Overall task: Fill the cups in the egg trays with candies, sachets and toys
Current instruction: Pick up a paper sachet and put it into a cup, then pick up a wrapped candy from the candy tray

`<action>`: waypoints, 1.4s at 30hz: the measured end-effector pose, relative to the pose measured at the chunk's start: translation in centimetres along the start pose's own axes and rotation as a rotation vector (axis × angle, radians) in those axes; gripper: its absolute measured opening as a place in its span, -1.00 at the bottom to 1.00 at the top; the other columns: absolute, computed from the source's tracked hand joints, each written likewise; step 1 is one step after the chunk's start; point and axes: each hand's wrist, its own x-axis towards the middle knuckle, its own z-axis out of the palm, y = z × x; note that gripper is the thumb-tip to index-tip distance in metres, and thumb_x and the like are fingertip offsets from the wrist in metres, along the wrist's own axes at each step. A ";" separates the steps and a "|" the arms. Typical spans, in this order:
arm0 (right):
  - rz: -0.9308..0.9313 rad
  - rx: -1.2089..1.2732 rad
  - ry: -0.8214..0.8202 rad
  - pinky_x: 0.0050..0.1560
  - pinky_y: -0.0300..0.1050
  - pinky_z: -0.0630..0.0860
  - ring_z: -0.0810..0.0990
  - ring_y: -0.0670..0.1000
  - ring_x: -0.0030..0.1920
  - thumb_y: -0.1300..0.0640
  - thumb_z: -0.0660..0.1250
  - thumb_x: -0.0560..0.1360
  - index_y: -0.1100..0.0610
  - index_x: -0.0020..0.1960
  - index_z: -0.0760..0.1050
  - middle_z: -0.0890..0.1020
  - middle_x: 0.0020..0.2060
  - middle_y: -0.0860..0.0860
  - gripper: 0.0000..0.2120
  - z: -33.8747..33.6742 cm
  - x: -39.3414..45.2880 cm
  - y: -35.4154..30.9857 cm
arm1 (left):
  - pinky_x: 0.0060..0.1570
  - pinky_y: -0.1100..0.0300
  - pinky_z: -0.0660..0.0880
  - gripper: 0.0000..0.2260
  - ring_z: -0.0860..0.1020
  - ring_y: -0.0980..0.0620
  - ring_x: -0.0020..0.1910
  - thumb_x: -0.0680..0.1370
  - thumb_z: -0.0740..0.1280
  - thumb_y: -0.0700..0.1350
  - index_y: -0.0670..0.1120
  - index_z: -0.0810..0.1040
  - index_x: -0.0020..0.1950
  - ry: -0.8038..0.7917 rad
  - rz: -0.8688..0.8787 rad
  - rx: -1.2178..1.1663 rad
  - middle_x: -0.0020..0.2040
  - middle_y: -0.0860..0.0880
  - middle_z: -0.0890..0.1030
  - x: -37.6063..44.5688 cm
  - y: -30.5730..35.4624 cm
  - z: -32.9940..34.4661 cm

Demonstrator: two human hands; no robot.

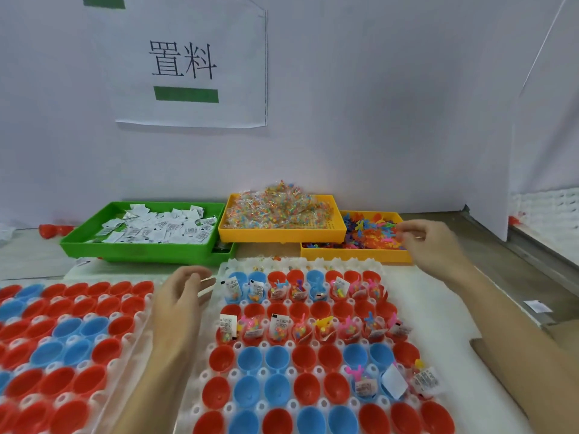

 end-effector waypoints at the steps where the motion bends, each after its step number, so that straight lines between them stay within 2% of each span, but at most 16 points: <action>1: 0.005 -0.060 0.008 0.24 0.00 0.52 0.63 0.10 0.12 0.26 0.28 0.58 0.17 0.14 0.65 0.69 0.11 0.10 -0.78 0.1 1.1 -0.1 | -0.08 0.20 0.54 -0.74 0.65 0.08 -0.02 0.65 0.15 -0.24 -0.06 0.62 -0.05 0.018 0.033 0.015 -0.11 0.05 0.68 0.0 -0.1 0.1; 3: 0.018 -0.177 -0.009 0.18 -0.04 0.52 0.62 0.13 0.12 0.28 0.29 0.57 0.21 0.14 0.65 0.68 0.13 0.13 -0.79 0.5 3.1 -0.4 | -0.08 0.16 0.56 -0.72 0.65 0.08 -0.07 0.62 0.16 -0.28 -0.04 0.61 -0.11 0.058 0.106 0.046 -0.17 0.06 0.67 0.1 -0.1 0.1; 6: 0.025 -0.335 -0.125 0.01 -0.12 0.48 0.64 0.15 0.02 0.32 0.30 0.54 0.21 0.14 0.65 0.68 0.12 0.16 -0.77 1.1 5.3 -0.1 | -0.07 0.11 0.56 -0.75 0.64 0.00 -0.10 0.54 0.16 -0.24 -0.03 0.60 -0.18 0.108 0.160 0.031 -0.22 0.00 0.65 0.4 -0.2 0.3; 10: 0.037 -0.551 -0.216 0.14 -0.02 0.54 0.60 0.15 0.16 0.28 0.39 0.51 0.19 0.08 0.67 0.65 0.18 0.16 -0.83 2.2 6.9 1.0 | -0.12 0.04 0.56 -0.76 0.60 0.00 -0.16 0.51 0.16 -0.20 -0.01 0.59 -0.21 0.120 0.156 0.047 -0.26 0.04 0.63 0.9 -0.5 0.3; 12: 0.040 -0.581 -0.196 0.13 -0.01 0.55 0.60 0.15 0.13 0.24 0.44 0.50 0.17 0.03 0.68 0.66 0.14 0.16 -0.88 2.7 7.2 1.5 | -0.15 0.01 0.53 -0.78 0.58 0.01 -0.18 0.50 0.17 -0.17 -0.01 0.59 -0.23 0.112 0.150 0.065 -0.26 0.06 0.62 0.9 -0.5 0.3; 15: 0.025 -0.556 -0.187 -0.04 -0.07 0.49 0.57 0.08 -0.04 0.21 0.49 0.47 0.12 -0.09 0.64 0.66 0.05 0.15 -0.95 3.1 7.7 1.8 | -0.18 0.04 0.50 -0.71 0.56 0.08 -0.21 0.56 0.21 -0.30 -0.02 0.59 -0.24 0.108 0.147 0.089 -0.26 0.08 0.62 1.1 -0.6 0.3; 17: 0.028 -0.534 -0.190 -0.09 -0.10 0.43 0.52 0.05 -0.09 0.19 0.51 0.46 0.11 -0.12 0.61 0.65 0.01 0.15 -0.92 3.2 8.0 2.2 | -0.19 0.06 0.49 -0.69 0.55 0.11 -0.22 0.56 0.21 -0.35 -0.03 0.59 -0.24 0.103 0.147 0.098 -0.26 0.08 0.62 1.2 -0.7 0.3; 20: 0.040 -0.478 -0.154 -0.04 -0.03 0.48 0.57 0.14 0.03 0.21 0.45 0.51 0.15 0.01 0.62 0.65 0.02 0.18 -0.91 3.4 8.2 3.0 | -0.19 0.08 0.49 -0.69 0.56 0.11 -0.21 0.55 0.20 -0.35 -0.03 0.59 -0.24 0.099 0.158 0.097 -0.27 0.09 0.62 1.2 -0.8 0.3; 24: 0.016 -0.402 -0.006 0.02 -0.02 0.47 0.57 0.26 0.12 0.28 0.29 0.58 0.21 0.24 0.58 0.65 0.08 0.23 -0.75 3.6 8.0 3.6 | -0.20 0.11 0.47 -0.75 0.55 0.14 -0.21 0.52 0.19 -0.25 -0.01 0.59 -0.24 0.095 0.171 0.085 -0.26 0.09 0.62 1.2 -0.9 0.3; 27: -0.018 -0.202 0.164 -0.02 -0.07 0.47 0.61 0.16 -0.02 0.25 0.26 0.60 0.21 0.19 0.60 0.68 0.00 0.15 -0.77 3.3 6.6 3.2 | -0.18 0.07 0.49 -0.78 0.56 0.10 -0.18 0.46 0.16 -0.14 -0.01 0.59 -0.24 0.090 0.165 0.072 -0.26 0.09 0.63 1.3 -0.9 0.3; 30: 0.074 0.177 0.232 -0.11 0.02 0.57 0.61 0.04 -0.17 0.26 0.28 0.57 0.19 0.14 0.61 0.66 -0.18 0.03 -0.81 2.7 3.7 1.8 | -0.12 -0.05 0.51 -0.78 0.57 0.01 -0.14 0.44 0.16 -0.11 -0.03 0.60 -0.24 0.091 0.162 0.075 -0.25 0.07 0.63 1.5 -0.9 0.3; 31: 0.100 0.314 0.219 -0.16 0.01 0.61 0.63 0.00 -0.24 0.28 0.29 0.56 0.16 0.10 0.62 0.67 -0.27 0.01 -0.82 2.5 2.4 1.1 | -0.10 -0.07 0.51 -0.78 0.58 0.00 -0.14 0.43 0.15 -0.11 -0.03 0.60 -0.24 0.094 0.159 0.076 -0.25 0.07 0.63 1.5 -0.9 0.2; 33: 0.090 0.499 0.151 -0.26 -0.20 0.62 0.66 -0.06 -0.33 0.31 0.31 0.55 0.08 0.01 0.62 0.68 -0.38 0.01 -0.82 2.0 -0.5 -0.4 | -0.08 -0.09 0.52 -0.77 0.58 -0.01 -0.13 0.43 0.15 -0.11 -0.03 0.60 -0.24 0.099 0.151 0.077 -0.26 0.08 0.63 1.5 -0.9 0.2; 35: 0.031 0.589 0.037 -0.25 -0.24 0.63 0.70 -0.01 -0.28 0.29 0.34 0.57 0.04 0.00 0.61 0.71 -0.32 0.05 -0.83 1.6 -3.4 -1.8 | -0.08 -0.10 0.52 -0.77 0.59 -0.03 -0.12 0.43 0.16 -0.11 -0.03 0.61 -0.23 0.099 0.146 0.083 -0.25 0.08 0.64 1.4 -0.8 0.3; 39: -0.095 0.505 -0.136 -0.17 -0.23 0.64 0.72 0.03 -0.20 0.24 0.37 0.54 0.08 0.00 0.66 0.73 -0.25 0.06 -0.88 1.0 -7.3 -3.7 | -0.12 -0.06 0.51 -0.78 0.59 -0.04 -0.13 0.45 0.16 -0.12 -0.05 0.60 -0.23 0.084 0.152 0.086 -0.24 0.05 0.64 1.3 -0.8 0.4; 42: -0.147 0.503 -0.253 -0.16 -0.28 0.62 0.72 -0.02 -0.19 0.17 0.40 0.48 0.07 -0.04 0.70 0.74 -0.24 0.02 -0.89 0.2 -8.9 -4.8 | -0.18 0.03 0.48 -0.76 0.58 -0.01 -0.17 0.53 0.19 -0.24 -0.06 0.60 -0.23 0.068 0.162 0.101 -0.24 0.02 0.65 1.5 -1.1 0.5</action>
